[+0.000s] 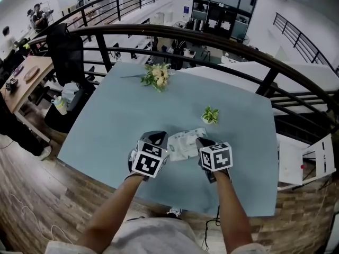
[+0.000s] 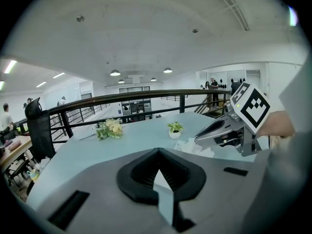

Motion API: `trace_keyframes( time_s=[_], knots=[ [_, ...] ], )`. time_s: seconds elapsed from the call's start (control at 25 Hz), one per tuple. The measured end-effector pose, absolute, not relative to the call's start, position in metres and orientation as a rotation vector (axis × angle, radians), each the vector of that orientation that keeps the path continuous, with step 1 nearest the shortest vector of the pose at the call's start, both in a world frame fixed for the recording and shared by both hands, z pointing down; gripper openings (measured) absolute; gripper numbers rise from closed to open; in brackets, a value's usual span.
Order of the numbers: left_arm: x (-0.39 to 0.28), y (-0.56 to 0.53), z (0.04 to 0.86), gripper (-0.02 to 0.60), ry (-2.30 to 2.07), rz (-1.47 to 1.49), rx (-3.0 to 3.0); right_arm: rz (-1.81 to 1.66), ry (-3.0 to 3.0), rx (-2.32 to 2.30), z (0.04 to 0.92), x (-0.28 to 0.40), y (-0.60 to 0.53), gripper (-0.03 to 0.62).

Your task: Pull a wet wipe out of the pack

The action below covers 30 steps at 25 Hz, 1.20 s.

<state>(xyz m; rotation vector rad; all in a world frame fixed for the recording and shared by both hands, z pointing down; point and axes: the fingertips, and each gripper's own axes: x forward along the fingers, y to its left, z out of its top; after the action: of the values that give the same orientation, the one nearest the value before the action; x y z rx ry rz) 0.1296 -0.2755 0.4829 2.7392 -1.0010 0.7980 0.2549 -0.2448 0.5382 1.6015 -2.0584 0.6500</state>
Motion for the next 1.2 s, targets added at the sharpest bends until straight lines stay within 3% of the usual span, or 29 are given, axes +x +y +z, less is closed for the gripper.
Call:
trace_keyframes(
  time_s=[1.2],
  knots=[
    [0.135, -0.261, 0.479, -0.008, -0.887, 0.774, 2.789, 0.671, -2.010, 1.829, 0.516, 0.258, -0.218, 0.008]
  ],
)
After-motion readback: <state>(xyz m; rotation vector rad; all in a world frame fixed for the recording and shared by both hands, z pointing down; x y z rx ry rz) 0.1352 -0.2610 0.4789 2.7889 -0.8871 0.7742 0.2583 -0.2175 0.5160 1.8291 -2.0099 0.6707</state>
